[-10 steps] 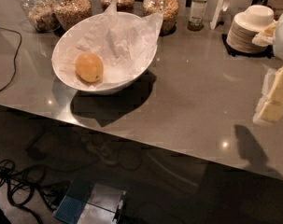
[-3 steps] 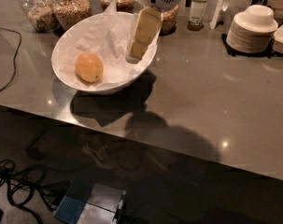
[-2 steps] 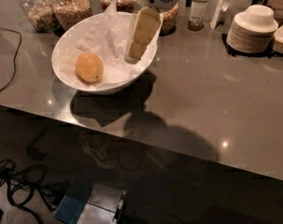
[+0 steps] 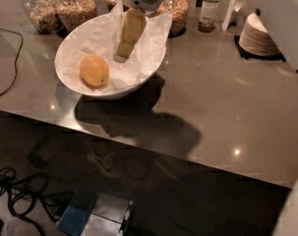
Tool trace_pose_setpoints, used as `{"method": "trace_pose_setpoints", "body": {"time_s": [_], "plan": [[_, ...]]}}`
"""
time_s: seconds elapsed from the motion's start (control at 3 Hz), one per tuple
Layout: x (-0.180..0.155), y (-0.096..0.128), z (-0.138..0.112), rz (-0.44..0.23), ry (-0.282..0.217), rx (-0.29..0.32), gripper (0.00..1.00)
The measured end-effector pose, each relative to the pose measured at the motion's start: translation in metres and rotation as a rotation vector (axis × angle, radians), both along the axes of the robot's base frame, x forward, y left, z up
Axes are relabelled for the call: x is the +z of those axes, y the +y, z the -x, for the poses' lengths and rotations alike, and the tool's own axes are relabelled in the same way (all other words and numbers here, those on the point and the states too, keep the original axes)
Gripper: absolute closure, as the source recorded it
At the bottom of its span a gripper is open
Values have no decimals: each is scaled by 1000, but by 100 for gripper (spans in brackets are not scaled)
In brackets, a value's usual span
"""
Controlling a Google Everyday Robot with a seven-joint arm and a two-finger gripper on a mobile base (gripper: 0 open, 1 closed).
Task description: Pick orange from white bowl
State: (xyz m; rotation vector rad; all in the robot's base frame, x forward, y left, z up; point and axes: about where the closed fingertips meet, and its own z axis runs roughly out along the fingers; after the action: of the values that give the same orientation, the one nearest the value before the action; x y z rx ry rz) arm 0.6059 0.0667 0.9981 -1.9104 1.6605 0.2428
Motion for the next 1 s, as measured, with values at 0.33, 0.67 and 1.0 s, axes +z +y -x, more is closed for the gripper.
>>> {"method": "trace_pose_setpoints", "body": {"time_s": [0.33, 0.67, 1.0], "plan": [[-17, 23, -22, 37, 9, 39, 0], [-44, 33, -36, 96, 28, 38, 0], [-71, 37, -46, 136, 56, 20, 0]]}}
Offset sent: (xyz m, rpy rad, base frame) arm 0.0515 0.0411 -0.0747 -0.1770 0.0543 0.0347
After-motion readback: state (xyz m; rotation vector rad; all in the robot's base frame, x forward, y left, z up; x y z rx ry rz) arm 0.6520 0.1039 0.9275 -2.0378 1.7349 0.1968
